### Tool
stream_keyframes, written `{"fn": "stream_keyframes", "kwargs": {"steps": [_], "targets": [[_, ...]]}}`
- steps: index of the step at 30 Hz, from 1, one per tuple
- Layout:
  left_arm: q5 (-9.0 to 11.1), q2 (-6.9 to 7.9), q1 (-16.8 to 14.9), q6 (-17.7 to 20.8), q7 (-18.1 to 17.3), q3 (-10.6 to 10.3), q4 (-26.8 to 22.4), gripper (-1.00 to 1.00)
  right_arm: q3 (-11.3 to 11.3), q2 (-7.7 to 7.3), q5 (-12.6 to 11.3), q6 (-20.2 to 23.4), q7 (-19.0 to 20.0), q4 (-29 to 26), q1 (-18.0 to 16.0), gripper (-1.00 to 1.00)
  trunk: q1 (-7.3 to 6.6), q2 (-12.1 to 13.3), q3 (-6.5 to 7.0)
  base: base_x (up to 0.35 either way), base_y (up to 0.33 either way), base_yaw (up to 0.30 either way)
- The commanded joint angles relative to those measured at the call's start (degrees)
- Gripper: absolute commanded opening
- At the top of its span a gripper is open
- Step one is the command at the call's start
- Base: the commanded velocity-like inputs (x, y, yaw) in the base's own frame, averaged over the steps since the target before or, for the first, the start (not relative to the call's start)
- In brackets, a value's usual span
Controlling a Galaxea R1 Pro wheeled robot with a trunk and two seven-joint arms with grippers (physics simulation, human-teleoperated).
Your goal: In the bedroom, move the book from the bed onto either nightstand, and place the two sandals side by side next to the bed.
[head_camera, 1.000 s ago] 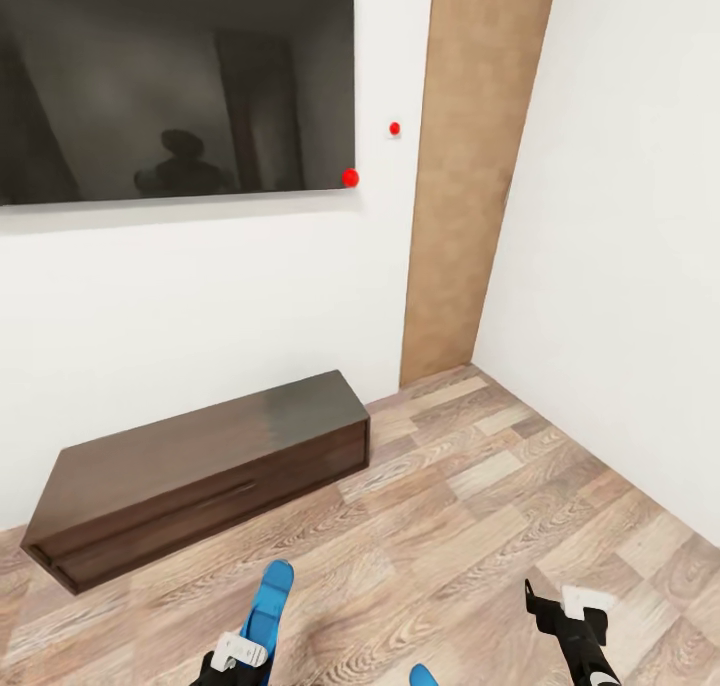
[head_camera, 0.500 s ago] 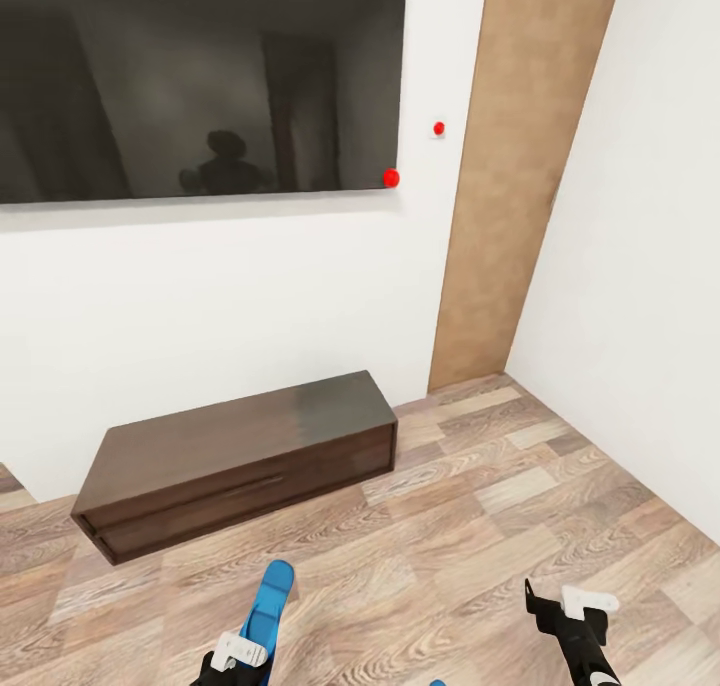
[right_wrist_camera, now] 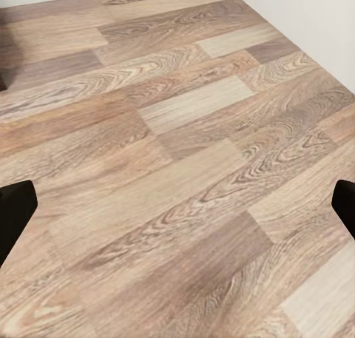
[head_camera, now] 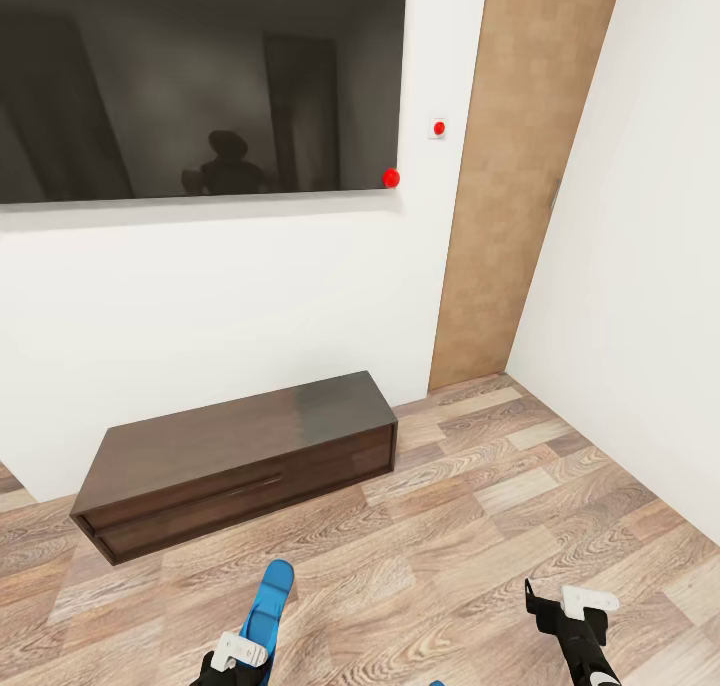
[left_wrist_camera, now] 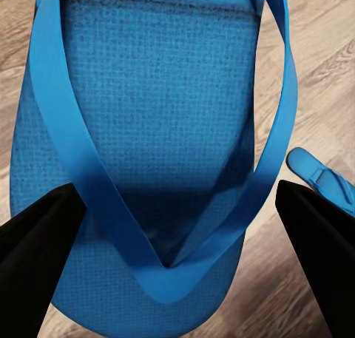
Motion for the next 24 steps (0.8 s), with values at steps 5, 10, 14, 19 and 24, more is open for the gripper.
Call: {"fn": "stream_keyframes", "kwargs": {"steps": [5, 10, 14, 19, 24], "targets": [[-0.5, 0.01, 0.0, -0.2, -0.2, 0.5, 0.0, -1.0, -0.3, -0.01, 0.0, -0.4, 0.1, 0.2, -0.1, 1.0, 0.0, 0.0, -0.05, 0.0, 0.0, 0.0], [-0.5, 0.01, 0.0, -0.2, -0.2, 0.5, 0.0, -1.0, -0.3, -0.01, 0.0, -0.4, 0.1, 0.2, -0.1, 1.0, 0.0, 0.0, -0.05, 0.0, 0.0, 0.0], [-0.5, 0.01, 0.0, -0.2, -0.2, 0.5, 0.0, -1.0, -0.3, -0.03, 0.0, 0.0, 0.2, 0.2, -0.1, 1.0, 0.0, 0.0, -0.05, 0.0, 0.0, 0.0], [-0.5, 0.01, 0.0, -0.2, -0.2, 0.5, 0.0, -1.0, -0.6, -0.57, -0.3, 24.8, 0.4, -0.5, -0.1, 1.0, 0.0, 0.0, -0.05, 0.0, 0.0, 0.0], [-0.5, -0.21, 0.0, -0.2, -0.2, 0.5, 0.0, -1.0, -0.5, -0.49, -0.2, 27.6, 0.4, -0.7, -0.1, 1.0, 0.0, 0.0, -0.05, 0.0, 0.0, 0.0]]}}
